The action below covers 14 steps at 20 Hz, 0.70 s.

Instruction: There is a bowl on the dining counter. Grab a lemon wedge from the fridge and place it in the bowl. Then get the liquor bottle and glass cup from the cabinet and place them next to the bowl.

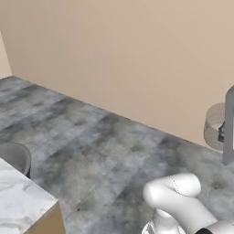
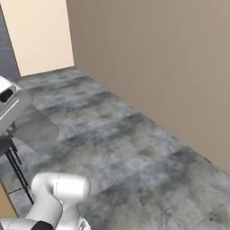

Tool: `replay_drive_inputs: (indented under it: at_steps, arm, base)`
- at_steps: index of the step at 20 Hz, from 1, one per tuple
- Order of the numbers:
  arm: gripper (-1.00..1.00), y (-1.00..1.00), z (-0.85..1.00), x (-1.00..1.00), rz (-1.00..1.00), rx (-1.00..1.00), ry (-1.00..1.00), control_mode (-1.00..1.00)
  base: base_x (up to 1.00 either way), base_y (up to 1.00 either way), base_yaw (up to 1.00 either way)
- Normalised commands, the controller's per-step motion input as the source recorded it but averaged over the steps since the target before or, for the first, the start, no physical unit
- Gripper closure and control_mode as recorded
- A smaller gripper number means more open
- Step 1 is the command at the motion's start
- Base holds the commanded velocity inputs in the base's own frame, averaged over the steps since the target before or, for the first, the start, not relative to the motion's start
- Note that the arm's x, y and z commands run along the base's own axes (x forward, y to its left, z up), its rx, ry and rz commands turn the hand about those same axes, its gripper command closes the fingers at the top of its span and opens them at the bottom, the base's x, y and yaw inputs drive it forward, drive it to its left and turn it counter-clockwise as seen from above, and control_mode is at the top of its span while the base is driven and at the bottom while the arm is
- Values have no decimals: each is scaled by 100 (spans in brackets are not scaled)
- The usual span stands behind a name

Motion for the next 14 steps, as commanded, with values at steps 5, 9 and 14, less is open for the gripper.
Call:
replay_drive_inputs:
  at_steps: [5,9,14]
  arm:
    - [100,0,0,0,0,0,0,100]
    - [100,0,0,0,0,0,0,100]
    - [100,0,0,0,0,0,0,100]
  base:
    - [84,-47,59]
    - [83,-44,61]
    - [82,-42,62]
